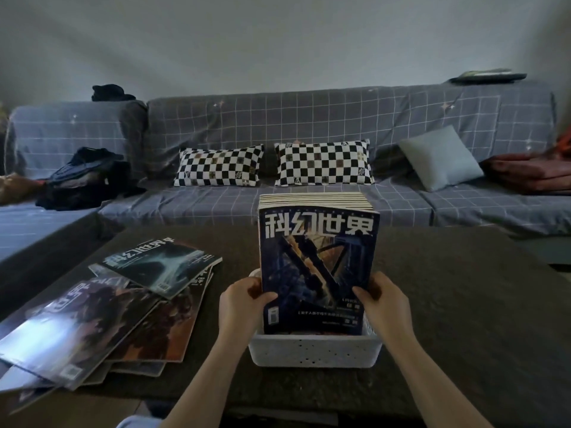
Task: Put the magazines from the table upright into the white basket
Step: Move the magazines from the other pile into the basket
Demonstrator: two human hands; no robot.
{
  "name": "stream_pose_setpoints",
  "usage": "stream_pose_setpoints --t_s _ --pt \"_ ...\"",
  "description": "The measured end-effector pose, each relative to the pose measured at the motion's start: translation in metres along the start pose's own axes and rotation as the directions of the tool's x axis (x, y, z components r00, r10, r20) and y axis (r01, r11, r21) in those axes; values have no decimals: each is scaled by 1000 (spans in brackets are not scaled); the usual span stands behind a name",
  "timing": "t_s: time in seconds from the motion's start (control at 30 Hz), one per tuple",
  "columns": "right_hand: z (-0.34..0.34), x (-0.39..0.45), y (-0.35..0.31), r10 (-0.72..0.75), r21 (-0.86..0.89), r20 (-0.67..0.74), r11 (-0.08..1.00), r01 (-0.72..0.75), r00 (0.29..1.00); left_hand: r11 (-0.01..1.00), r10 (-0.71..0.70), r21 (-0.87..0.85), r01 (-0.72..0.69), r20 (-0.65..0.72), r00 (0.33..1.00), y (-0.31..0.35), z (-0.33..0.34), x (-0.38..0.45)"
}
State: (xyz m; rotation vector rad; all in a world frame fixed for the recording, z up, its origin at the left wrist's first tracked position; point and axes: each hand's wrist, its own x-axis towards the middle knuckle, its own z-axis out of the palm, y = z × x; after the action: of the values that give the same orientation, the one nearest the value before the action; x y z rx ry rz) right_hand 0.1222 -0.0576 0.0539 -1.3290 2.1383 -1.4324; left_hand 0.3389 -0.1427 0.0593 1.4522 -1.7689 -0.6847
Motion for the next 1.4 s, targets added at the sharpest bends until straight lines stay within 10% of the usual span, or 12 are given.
stream_pose_setpoints --t_s 0.53,1.4 --pt "1 -2 5 16 63 -137 998 -7 990 969 -48 -248 22 -102 994 0 8 0" --pt "10 6 4 -42 29 -49 999 44 998 983 72 -148 -109 -230 971 2 12 -7"
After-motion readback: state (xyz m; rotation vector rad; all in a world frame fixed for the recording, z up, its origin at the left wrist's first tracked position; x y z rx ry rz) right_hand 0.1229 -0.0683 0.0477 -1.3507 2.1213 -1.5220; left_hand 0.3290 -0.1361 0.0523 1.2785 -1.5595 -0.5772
